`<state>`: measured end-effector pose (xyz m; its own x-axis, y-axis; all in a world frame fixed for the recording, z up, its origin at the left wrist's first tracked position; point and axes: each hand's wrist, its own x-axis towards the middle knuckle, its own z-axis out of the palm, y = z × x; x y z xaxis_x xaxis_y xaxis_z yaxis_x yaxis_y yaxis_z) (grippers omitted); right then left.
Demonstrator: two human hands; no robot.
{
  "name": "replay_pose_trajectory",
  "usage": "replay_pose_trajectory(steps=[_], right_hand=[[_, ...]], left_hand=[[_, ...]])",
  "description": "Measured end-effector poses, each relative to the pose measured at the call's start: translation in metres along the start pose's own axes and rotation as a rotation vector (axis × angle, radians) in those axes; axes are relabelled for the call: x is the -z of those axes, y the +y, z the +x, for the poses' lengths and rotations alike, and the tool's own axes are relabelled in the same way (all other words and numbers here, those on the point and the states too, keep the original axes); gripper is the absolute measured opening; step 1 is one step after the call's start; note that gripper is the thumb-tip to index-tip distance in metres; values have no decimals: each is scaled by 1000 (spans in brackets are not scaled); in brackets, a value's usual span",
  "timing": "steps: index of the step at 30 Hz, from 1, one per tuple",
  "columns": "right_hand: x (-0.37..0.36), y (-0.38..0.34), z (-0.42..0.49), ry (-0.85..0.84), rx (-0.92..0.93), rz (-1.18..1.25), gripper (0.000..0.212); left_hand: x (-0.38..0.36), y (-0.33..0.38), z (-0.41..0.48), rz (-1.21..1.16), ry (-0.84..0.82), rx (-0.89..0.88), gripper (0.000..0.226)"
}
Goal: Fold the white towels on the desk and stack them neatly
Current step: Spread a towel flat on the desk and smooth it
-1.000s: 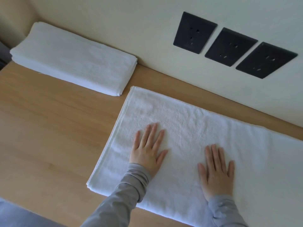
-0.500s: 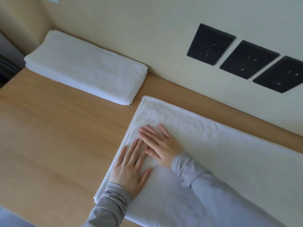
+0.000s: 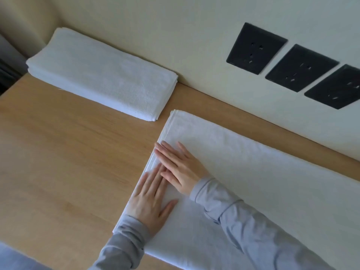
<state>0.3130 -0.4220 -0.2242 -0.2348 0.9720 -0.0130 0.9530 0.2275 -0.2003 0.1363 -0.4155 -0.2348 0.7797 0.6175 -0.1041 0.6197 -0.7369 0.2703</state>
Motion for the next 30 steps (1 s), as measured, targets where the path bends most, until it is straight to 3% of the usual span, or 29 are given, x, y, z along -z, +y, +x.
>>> replay_pose_trajectory(steps=[3, 8, 9, 11, 13, 15, 17, 21, 23, 25, 27, 30], right_hand=[[3, 47, -31, -29, -155, -102, 55], [31, 122, -65, -20, -806, -102, 59], [31, 109, -64, 33, -802, -82, 62], [16, 49, -61, 99, -534, -54, 66], [-14, -23, -73, 15, -143, -37, 65], [-23, -39, -96, -84, 18, -90, 64], [-14, 13, -123, -65, -139, -127, 63], [23, 140, -204, -48, -876, -97, 64], [35, 163, -225, -115, -1122, -50, 61], [35, 149, -214, -57, -1170, -40, 59], [31, 105, -185, 104, -1046, -28, 57], [10, 12, -143, 145, -787, 13, 55]], left_hand=[[0, -18, -23, 13, 7, 64, 72], [2, -19, -26, 5, -14, 111, 74], [2, -19, -26, 7, -18, 111, 74], [2, -19, -27, 3, -24, 116, 75], [2, -19, -28, -3, -25, 114, 76], [2, -18, -27, -4, -22, 109, 76], [2, -18, -26, 0, -14, 108, 76], [3, -15, -26, -9, -15, 101, 77], [7, -13, -24, 18, -12, 113, 78], [12, -1, -19, 25, 15, 138, 77], [12, 27, -7, -6, 67, 115, 70], [2, 82, 16, -45, 57, -59, 63]])
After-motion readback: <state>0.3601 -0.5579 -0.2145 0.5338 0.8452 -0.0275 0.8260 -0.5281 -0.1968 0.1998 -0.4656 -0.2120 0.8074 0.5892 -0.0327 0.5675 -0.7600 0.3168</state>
